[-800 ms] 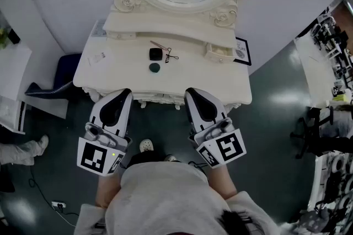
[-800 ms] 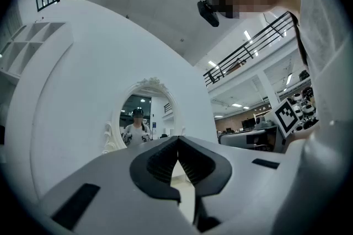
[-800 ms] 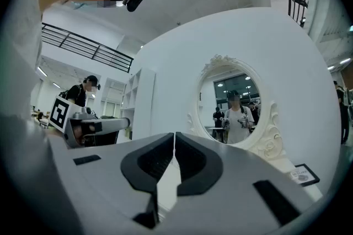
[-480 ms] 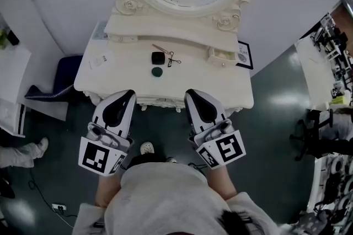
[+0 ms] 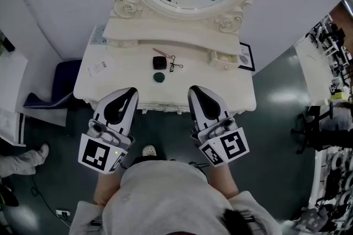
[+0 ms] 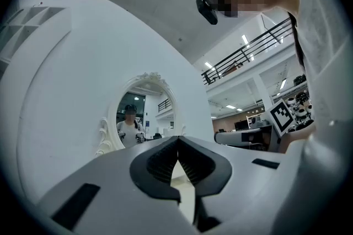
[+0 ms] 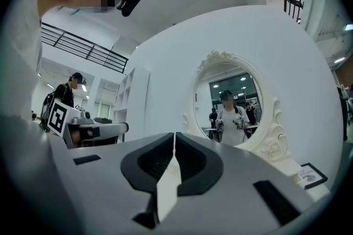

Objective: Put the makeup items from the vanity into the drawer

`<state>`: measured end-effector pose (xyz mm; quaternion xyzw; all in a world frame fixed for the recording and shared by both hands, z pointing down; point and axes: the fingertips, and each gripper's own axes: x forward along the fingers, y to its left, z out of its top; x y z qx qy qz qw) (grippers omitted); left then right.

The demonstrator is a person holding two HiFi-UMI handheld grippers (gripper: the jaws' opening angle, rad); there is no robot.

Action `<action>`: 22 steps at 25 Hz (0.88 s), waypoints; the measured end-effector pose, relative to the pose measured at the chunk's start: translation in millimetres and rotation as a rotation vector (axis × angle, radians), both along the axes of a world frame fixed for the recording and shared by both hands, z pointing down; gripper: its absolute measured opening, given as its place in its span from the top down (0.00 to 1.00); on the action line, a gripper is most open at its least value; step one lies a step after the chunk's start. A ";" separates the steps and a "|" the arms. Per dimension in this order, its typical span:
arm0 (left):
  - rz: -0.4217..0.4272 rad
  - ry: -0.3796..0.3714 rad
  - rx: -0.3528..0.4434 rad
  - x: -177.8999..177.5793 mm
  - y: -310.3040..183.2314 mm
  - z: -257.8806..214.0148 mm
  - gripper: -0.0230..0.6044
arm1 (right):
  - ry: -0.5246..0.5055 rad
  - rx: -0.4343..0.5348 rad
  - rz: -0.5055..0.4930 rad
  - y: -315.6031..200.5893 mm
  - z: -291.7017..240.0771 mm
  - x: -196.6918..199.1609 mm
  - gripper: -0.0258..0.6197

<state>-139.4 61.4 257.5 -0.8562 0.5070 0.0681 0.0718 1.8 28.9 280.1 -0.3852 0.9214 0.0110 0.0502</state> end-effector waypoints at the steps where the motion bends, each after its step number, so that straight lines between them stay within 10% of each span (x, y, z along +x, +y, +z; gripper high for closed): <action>1: 0.007 -0.001 0.000 -1.2 -3.1 0.2 0.94 | 0.002 0.001 0.005 -2.6 -0.3 -0.7 0.92; 22: 0.049 0.003 -0.004 -7.1 -62.2 4.0 0.94 | -0.001 -0.050 0.053 -49.5 15.4 1.3 0.92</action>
